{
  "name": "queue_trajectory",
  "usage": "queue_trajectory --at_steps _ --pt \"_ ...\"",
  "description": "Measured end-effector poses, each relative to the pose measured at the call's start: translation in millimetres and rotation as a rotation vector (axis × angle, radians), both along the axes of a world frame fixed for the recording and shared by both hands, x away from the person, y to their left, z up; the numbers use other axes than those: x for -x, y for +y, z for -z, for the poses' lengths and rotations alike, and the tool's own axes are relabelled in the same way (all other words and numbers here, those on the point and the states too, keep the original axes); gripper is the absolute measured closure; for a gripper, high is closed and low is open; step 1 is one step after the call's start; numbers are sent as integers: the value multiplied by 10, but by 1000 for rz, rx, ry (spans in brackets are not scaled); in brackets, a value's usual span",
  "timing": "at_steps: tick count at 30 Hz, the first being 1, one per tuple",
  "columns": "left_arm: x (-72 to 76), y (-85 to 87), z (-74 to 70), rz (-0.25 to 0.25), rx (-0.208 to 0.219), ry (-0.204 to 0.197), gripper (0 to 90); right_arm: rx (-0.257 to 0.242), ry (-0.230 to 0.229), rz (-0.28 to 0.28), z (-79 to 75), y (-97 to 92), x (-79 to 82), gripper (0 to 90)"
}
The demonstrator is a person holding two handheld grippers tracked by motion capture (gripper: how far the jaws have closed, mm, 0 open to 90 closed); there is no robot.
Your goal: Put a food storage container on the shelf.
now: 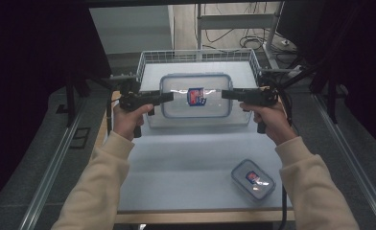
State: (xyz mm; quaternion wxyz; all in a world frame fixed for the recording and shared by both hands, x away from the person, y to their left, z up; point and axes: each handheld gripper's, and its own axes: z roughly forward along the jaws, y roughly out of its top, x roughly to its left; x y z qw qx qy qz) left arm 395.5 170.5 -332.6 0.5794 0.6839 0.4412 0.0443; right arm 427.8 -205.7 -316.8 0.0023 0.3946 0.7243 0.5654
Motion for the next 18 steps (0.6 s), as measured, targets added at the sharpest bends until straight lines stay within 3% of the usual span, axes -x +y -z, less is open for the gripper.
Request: queue_trajectory --at_steps 7,10,11,14,18 --pt "-256 -35 -211 12 -5 -4 456 -6 -26 19 -240 -29 -200 497" --pt "-403 -54 -295 13 -12 -2 456 -12 -17 26 -328 -55 -385 495" --pt "-456 -61 -318 11 -13 -1 456 -12 -17 26 -328 -55 -385 495" --pt "-681 -77 -349 19 -20 16 456 -27 -1 39 -347 -81 -586 495" --pt "-837 -100 -312 23 -20 29 456 -31 25 48 -314 -111 -745 495"
